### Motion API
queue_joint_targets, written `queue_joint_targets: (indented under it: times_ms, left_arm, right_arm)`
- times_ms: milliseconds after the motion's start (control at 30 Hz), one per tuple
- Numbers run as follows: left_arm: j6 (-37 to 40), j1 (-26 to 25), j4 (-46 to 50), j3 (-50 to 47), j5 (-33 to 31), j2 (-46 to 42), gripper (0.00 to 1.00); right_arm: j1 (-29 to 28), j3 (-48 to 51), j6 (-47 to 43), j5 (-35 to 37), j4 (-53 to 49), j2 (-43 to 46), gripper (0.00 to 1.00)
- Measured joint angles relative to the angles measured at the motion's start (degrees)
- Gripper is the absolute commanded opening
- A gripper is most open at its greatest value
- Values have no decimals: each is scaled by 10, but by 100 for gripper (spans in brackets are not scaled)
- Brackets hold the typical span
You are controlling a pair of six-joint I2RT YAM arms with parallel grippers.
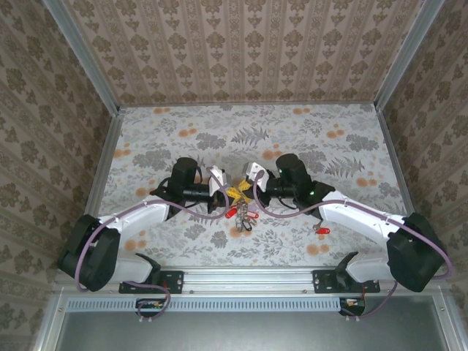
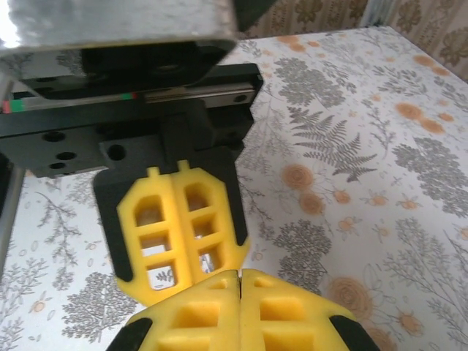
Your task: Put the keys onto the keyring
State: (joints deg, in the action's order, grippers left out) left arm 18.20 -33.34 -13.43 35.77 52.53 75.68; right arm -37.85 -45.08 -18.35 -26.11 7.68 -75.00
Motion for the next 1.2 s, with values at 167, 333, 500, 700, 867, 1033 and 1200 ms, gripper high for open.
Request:
queue_joint_targets:
  times_ms: [167, 333, 500, 700, 867, 1033, 1200]
  left_arm:
    - [-2, 0, 0, 0, -1, 0, 0]
    - [-2, 0, 1, 0, -7, 0, 0]
    - [-2, 0, 13, 2, -14, 0, 0]
    - [-2, 0, 15, 3, -18, -2, 0]
    - [-2, 0, 15, 3, -18, -2, 0]
    - [-2, -2, 15, 4, -19, -2, 0]
    - [-2, -7, 15, 9, -23, -2, 0]
  right_arm:
    - [0, 0, -10, 5, -17, 1, 0]
    - [0, 2, -9, 2, -21, 19, 0]
    - [1, 20, -8, 22, -21, 60, 0]
    - [7, 26, -15, 34, -50, 90, 0]
    - [7, 28, -23, 27, -69, 90, 0]
    - [7, 28, -17, -1, -66, 77, 0]
    - [7, 28, -1, -20, -52, 53, 0]
